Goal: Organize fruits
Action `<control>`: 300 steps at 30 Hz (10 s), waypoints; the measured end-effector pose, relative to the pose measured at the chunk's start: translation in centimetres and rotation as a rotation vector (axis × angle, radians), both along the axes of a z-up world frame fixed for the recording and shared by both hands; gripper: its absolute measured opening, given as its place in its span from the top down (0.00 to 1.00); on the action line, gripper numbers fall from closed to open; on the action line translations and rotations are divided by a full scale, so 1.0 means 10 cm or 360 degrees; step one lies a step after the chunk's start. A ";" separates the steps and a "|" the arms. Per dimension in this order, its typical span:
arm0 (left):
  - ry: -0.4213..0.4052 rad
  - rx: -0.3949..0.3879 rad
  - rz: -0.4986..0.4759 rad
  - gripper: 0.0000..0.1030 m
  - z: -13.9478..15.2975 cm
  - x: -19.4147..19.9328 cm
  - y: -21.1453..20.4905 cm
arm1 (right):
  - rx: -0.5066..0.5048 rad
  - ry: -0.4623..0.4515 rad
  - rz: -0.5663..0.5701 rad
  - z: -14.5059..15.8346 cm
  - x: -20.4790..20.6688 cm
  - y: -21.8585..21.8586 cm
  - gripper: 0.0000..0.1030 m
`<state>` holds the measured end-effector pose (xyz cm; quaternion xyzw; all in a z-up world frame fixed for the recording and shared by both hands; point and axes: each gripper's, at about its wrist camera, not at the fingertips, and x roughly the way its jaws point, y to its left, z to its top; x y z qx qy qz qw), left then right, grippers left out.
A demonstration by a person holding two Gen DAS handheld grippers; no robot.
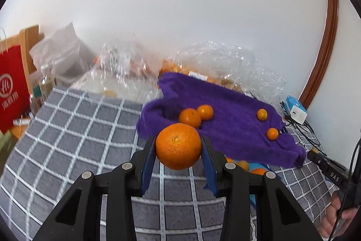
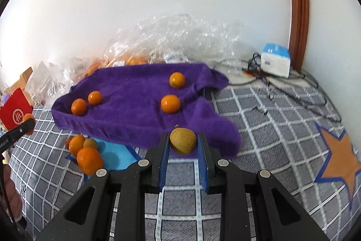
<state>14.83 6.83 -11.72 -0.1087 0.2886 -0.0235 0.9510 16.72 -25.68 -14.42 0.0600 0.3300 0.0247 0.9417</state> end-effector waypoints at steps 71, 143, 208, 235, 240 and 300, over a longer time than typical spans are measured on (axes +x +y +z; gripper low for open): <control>0.0531 0.0239 -0.0175 0.51 -0.37 2.02 -0.69 | -0.0063 0.0384 0.0002 -0.29 1.80 0.26 0.50; 0.0432 0.0148 -0.0063 0.46 -0.60 0.03 0.16 | -0.0003 0.0330 0.0437 -0.40 0.21 1.20 0.36; 0.0221 0.0036 -0.0248 0.78 -0.48 0.32 -0.41 | 0.0088 0.0299 0.0135 -0.49 0.09 0.26 0.59; 0.0024 -0.0121 -0.0166 0.78 -0.22 0.23 -0.21 | 0.0152 0.0213 0.0102 -0.41 0.03 0.17 0.60; -0.0011 -0.0148 -0.0173 0.78 -0.17 0.19 -0.19 | 0.0131 0.0213 0.0077 -0.34 0.01 0.17 0.60; 0.0107 -0.0048 -0.0028 0.78 0.46 0.63 0.23 | 0.0153 0.0162 0.0151 0.03 0.86 0.14 0.60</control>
